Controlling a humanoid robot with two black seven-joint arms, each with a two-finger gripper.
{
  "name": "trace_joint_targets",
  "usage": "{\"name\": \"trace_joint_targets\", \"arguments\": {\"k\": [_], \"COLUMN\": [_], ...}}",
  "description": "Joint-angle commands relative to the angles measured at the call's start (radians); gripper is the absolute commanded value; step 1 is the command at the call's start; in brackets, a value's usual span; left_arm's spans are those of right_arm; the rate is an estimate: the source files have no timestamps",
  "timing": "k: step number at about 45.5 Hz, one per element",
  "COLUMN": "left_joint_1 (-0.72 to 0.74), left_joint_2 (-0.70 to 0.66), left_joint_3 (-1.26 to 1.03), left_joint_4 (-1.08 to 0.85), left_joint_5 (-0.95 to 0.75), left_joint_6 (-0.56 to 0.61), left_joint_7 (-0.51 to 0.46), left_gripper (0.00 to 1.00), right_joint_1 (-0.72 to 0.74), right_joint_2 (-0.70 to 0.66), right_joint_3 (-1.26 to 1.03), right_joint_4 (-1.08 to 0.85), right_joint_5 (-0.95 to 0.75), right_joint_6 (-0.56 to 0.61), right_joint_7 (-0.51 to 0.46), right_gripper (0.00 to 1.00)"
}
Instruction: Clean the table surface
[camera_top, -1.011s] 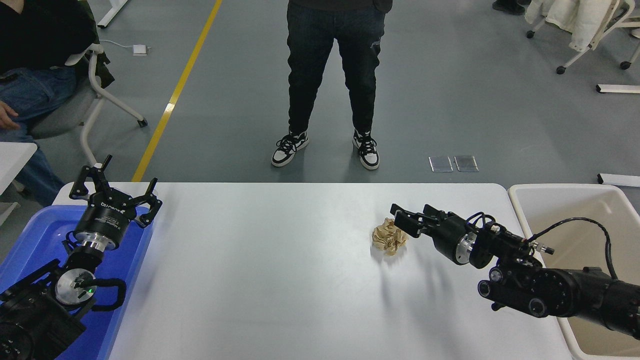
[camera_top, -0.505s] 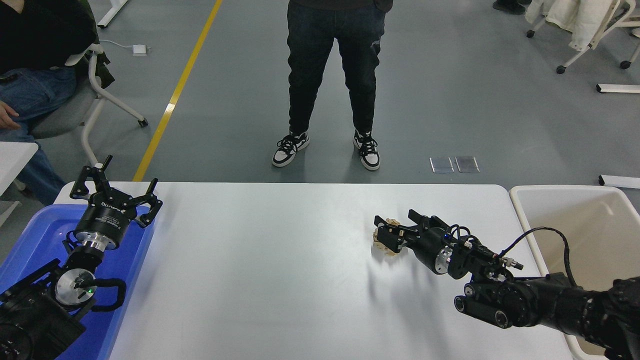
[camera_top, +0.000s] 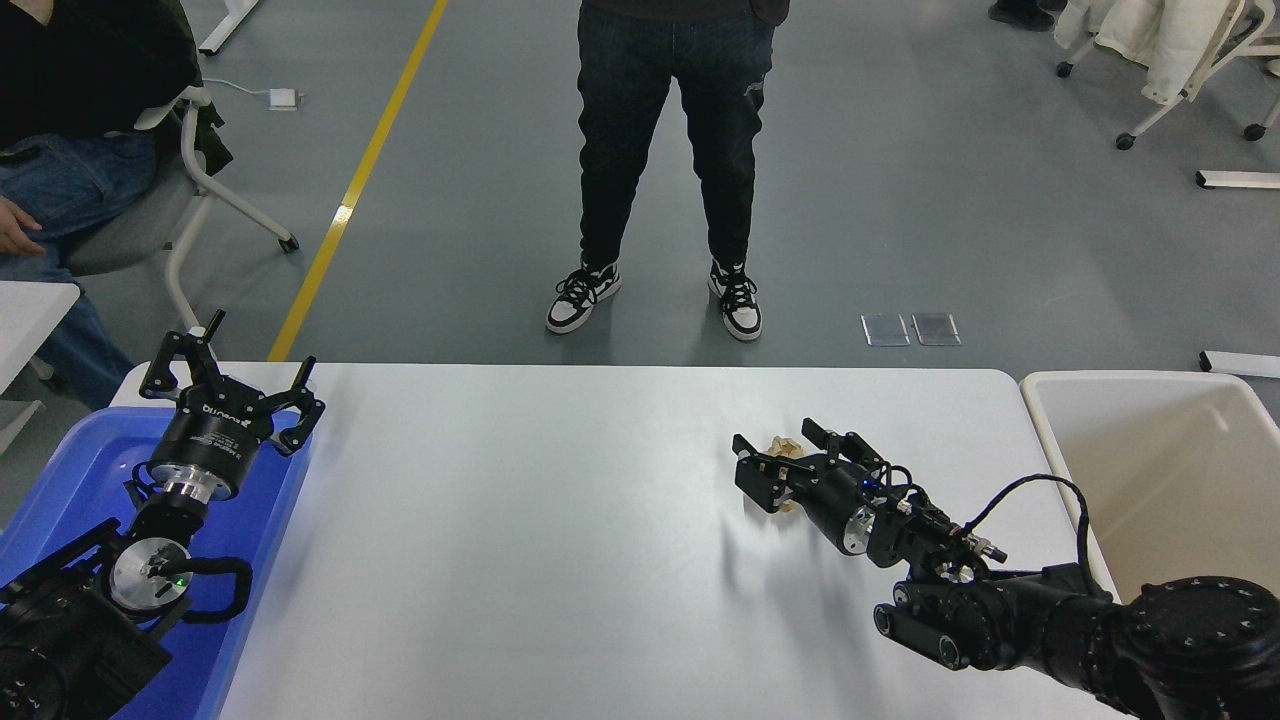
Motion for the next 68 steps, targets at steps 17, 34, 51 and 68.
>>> {"name": "trace_joint_targets", "arguments": {"k": [17, 34, 51, 68], "left_joint_1": [0.0, 0.0, -0.002, 0.0], "left_joint_2": [-0.001, 0.001, 0.001, 0.001], "left_joint_3": [0.0, 0.0, 0.0, 0.0], "left_joint_4": [0.0, 0.0, 0.0, 0.0], "left_joint_5": [0.0, 0.0, 0.0, 0.0], "left_joint_6": [0.0, 0.0, 0.0, 0.0], "left_joint_7": [0.0, 0.0, 0.0, 0.0], "left_gripper": [1.0, 1.0, 1.0, 1.0], "right_joint_1": [-0.042, -0.044, -0.062, -0.065], "right_joint_2": [0.011, 0.011, 0.011, 0.011], "right_joint_3": [-0.022, -0.022, -0.021, -0.019], "right_joint_4": [-0.058, -0.052, -0.034, -0.008], "right_joint_5": [0.012, 0.041, 0.043, 0.052], "right_joint_6": [0.009, 0.023, 0.038, 0.041], "right_joint_7": [0.072, 0.073, 0.073, 0.07], "right_gripper": [1.0, 1.0, 1.0, 0.98]}}
